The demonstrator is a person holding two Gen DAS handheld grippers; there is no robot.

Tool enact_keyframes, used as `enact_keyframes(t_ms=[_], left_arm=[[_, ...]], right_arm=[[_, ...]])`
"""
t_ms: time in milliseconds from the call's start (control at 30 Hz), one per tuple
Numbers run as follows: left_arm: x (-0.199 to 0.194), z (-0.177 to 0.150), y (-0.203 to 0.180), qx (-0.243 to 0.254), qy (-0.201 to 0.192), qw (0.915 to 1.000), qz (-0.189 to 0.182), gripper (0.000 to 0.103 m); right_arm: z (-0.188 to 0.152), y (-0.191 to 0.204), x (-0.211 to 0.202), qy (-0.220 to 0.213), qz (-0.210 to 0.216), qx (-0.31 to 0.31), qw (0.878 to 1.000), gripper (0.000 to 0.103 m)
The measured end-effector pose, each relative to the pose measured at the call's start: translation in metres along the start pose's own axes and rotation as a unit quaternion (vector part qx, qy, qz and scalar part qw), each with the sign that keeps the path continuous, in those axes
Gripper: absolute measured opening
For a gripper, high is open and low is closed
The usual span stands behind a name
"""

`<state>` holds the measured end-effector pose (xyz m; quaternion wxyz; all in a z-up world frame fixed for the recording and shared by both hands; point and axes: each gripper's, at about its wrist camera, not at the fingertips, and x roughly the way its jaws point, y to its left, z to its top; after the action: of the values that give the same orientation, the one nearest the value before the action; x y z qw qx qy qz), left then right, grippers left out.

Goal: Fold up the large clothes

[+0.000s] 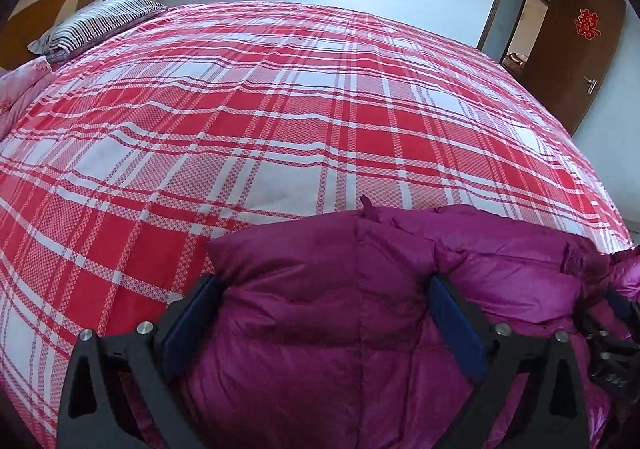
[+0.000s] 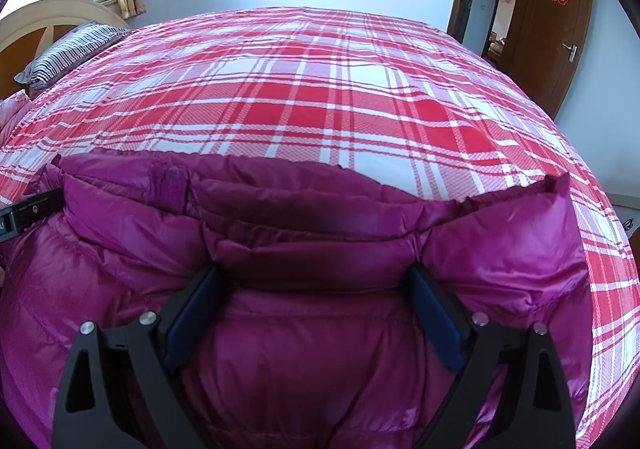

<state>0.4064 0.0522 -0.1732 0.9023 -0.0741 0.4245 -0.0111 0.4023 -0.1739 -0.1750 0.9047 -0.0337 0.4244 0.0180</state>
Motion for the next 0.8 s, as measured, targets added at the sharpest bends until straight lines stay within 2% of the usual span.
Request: enact_keyframes(t_ms=[67,100,167,233,333,433,567,733,800], left_arm=[[0.001,0.000,-0.001,0.002,-0.001,1.0000,0.004,0.102],[0.001,0.000,-0.001,0.002,-0.002,1.0000,0.004,0.102],[0.001,0.000,0.000,0.001,-0.003,1.0000,0.003,0.102],[0.001,0.000,0.000,0.001,-0.003,1.0000,0.003,0.102],[0.000,0.000,0.000,0.001,-0.003,1.0000,0.003,0.102],[0.001,0.000,0.000,0.001,-0.002,1.0000,0.003,0.102],[0.001,0.000,0.000,0.000,-0.001,1.0000,0.002,0.102],[-0.001,0.002,-0.002,0.001,0.008,0.9999,0.008,0.102],[-0.014,0.003,-0.004,0.000,0.001,0.9998,0.018,0.102]], right_arm=[[0.001,-0.005,-0.009,-0.014,0.020,0.011,1.000,0.092],[0.002,-0.009,-0.018,-0.030,0.026,0.018,0.999,0.087],[0.003,-0.019,-0.043,-0.075,0.034,0.034,0.996,0.087],[0.006,-0.029,-0.057,-0.092,0.023,0.039,0.995,0.089],[0.005,-0.053,-0.047,-0.070,-0.007,0.061,0.996,0.090],[-0.003,-0.079,-0.016,-0.014,0.015,0.108,0.994,0.092],[-0.002,-0.090,-0.004,0.005,0.038,0.133,0.990,0.098],[-0.002,-0.083,0.002,0.012,0.030,0.122,0.992,0.102],[-0.003,-0.080,0.001,0.013,0.020,0.113,0.993,0.103]])
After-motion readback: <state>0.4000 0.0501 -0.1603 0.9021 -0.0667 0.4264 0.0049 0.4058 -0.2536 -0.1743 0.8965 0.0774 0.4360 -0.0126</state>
